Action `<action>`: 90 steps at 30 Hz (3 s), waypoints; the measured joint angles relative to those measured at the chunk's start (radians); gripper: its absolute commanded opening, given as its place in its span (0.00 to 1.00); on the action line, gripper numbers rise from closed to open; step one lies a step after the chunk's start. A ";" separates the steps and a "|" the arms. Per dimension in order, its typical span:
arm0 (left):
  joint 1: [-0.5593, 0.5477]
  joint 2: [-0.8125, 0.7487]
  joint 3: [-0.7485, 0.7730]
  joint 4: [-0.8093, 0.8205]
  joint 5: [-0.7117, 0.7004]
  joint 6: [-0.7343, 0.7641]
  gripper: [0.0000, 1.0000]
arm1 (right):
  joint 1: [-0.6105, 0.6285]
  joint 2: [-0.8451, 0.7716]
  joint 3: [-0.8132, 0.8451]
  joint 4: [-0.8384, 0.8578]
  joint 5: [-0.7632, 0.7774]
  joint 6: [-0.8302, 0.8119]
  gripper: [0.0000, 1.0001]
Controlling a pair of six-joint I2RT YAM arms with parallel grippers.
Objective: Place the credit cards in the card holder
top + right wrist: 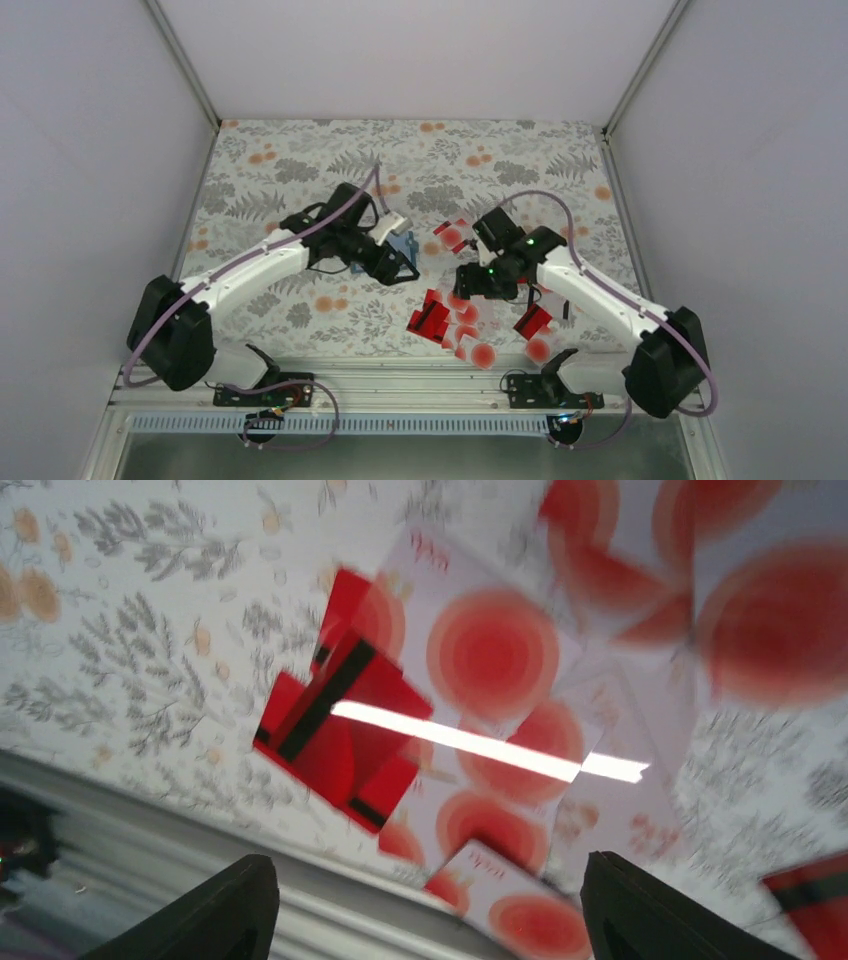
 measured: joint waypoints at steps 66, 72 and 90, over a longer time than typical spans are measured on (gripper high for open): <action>-0.455 0.739 0.360 -0.014 0.100 0.167 0.09 | -0.008 -0.284 -0.609 0.162 -0.238 0.256 0.40; -0.455 0.739 0.351 -0.004 0.116 0.166 0.02 | -0.008 -0.284 -0.608 0.160 -0.233 0.256 0.42; -0.330 0.537 0.340 0.009 0.194 0.056 0.02 | -0.011 -0.424 -0.173 0.035 -0.098 0.261 0.74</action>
